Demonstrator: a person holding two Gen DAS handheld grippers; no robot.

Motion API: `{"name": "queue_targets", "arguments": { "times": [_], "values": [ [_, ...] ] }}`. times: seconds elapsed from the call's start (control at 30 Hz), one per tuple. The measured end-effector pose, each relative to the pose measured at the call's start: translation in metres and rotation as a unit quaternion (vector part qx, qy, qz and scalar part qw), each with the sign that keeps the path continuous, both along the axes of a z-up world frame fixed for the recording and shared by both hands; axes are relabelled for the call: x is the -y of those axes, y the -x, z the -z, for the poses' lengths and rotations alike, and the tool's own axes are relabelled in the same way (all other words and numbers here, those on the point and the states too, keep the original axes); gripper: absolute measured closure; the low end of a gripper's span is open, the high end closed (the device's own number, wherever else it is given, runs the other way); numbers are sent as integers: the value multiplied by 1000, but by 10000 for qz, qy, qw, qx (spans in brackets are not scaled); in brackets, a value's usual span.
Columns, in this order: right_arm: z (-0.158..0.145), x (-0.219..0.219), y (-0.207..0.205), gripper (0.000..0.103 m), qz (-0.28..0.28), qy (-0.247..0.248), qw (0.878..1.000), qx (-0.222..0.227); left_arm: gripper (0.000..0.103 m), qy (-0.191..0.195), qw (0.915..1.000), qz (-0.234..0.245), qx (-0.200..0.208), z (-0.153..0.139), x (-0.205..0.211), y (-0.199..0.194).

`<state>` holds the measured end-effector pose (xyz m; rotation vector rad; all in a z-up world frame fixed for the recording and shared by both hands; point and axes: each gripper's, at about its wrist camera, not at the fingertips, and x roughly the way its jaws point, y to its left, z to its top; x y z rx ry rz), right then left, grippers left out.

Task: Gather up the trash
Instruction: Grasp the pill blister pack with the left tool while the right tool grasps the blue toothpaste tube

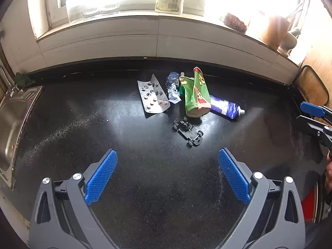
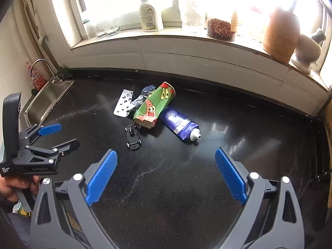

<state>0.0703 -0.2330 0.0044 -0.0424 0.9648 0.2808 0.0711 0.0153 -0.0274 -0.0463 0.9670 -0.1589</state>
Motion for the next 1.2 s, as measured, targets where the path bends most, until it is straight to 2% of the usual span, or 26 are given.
{"name": "queue_targets", "arguments": {
  "times": [0.23, 0.37, 0.53, 0.7, 0.87, 0.93, 0.97, 1.07, 1.1, 1.13, 1.17, 1.2],
  "values": [
    [30, 0, -45, 11, -137, 194, 9994, -270, 8, 28, 9986, -335, -399, 31, -11, -86],
    [48, 6, -74, 11, -117, 228, 9985, -475, 8, -96, 9979, -409, -496, 46, -13, -138],
    [79, 6, -114, 11, -186, 328, 9965, -752, 8, -63, 9961, -439, -756, 72, -14, -193],
    [112, 0, -144, 11, -422, 436, 9938, -931, 8, -133, 9945, -428, -946, 100, -14, -220],
    [143, -8, -167, 14, -706, 664, 9893, -1089, 9, -219, 9953, -358, -869, 112, -18, -229],
    [152, -12, -172, 18, -874, 778, 9869, -1115, 15, -267, 9961, -286, -788, 111, -16, -231],
    [153, -15, -172, 18, -976, 763, 9860, -1120, 23, -298, 9966, -219, -734, 109, -15, -231],
    [158, -24, -167, 17, -1307, 930, 9803, -1154, 35, -223, 9971, -144, -711, 105, -14, -230],
    [159, -27, -161, 17, -1426, 942, 9791, -1103, 43, -192, 9975, -115, -672, 104, -14, -228],
    [159, -28, -158, 19, -1464, 930, 9790, -1070, 44, -173, 9977, -66, -645, 103, -14, -227],
    [159, -28, -155, 24, -1468, 915, 9793, -1050, 49, -132, 9980, -31, -618, 102, -14, -222],
    [157, -28, -152, 42, -1463, 888, 9800, -1016, 56, -35, 9983, 6, -586, 100, -14, -220]
  ]
}}
